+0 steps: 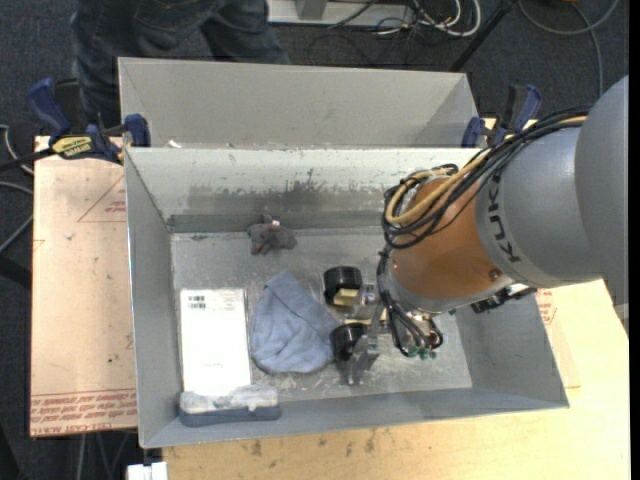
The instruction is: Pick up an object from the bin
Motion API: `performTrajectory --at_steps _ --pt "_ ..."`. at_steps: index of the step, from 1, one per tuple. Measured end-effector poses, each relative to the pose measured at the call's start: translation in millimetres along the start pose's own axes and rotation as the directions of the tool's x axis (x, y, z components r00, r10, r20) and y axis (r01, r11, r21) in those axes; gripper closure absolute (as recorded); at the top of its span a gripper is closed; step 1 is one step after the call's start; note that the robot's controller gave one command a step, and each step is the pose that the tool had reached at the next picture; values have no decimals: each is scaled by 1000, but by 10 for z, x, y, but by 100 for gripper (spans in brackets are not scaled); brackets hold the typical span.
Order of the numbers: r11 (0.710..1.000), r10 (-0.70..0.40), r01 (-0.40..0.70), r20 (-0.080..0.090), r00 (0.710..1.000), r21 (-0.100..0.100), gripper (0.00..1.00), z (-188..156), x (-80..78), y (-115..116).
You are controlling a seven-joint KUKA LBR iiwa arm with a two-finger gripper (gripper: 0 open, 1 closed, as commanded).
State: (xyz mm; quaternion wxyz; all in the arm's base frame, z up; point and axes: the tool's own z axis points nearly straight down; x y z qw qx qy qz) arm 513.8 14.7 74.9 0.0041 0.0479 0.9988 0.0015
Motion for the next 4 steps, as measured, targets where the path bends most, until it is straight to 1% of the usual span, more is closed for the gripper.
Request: performTrajectory --at_steps 1,2,3,4 --pt "1000 0 0 0 1000 0 100 0 0 0" --pt "1000 -20 20 -8 1000 2 100 -1248 23 119" --pt "1000 -20 20 -8 1000 2 100 -1247 24 118" --pt "996 -86 86 -15 996 2 100 -1613 155 3"
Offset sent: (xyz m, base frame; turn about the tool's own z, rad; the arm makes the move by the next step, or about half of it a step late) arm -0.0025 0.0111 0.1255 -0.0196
